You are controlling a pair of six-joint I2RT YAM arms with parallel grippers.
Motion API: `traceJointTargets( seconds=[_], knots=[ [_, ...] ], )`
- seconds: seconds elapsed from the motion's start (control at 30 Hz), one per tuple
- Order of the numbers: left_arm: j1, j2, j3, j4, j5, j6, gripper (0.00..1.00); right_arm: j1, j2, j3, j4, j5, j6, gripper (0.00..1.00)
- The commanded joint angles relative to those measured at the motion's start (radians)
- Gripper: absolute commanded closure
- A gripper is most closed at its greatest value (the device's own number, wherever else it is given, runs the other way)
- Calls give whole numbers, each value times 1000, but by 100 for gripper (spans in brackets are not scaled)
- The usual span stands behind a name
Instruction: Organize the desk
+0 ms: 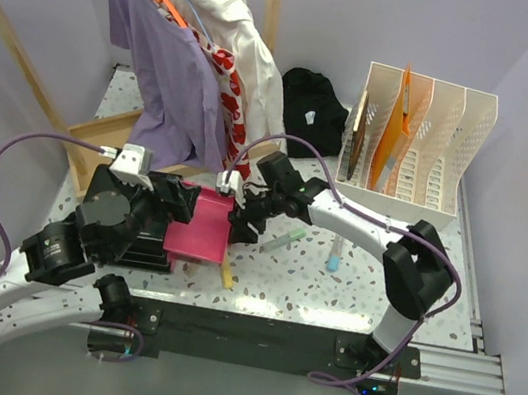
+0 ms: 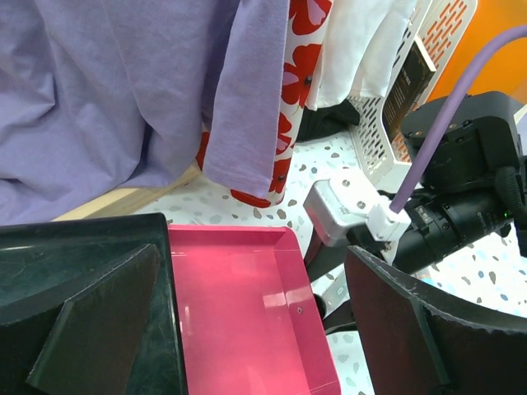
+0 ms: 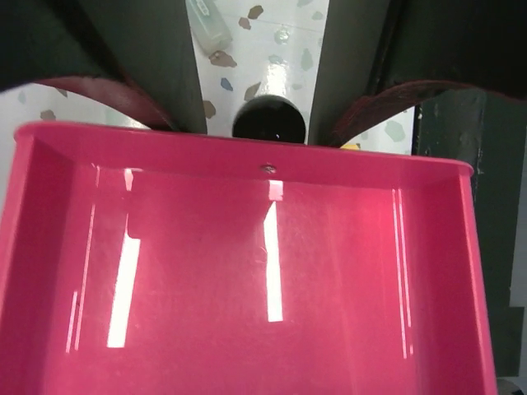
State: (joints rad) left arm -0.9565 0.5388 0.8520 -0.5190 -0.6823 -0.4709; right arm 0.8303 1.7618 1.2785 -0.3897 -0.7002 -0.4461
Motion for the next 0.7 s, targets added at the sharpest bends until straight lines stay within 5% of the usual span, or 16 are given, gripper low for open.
traceJointTargets(
  seconds=[0.0,0.17,0.43,0.67],
  knots=[
    [2,-19,-13,14,-6,-18,0,20,-12,82,15,-44,4,50],
    [2,-39,-18,7,-14,-20,0,30,-16,143,21,-77,52,57],
    [2,-45,-16,-4,-13,-28,0,59,62,199,43,-81,125,55],
    [2,-63,-22,-19,-19,-35,0,58,-22,150,5,13,60,36]
  ],
)
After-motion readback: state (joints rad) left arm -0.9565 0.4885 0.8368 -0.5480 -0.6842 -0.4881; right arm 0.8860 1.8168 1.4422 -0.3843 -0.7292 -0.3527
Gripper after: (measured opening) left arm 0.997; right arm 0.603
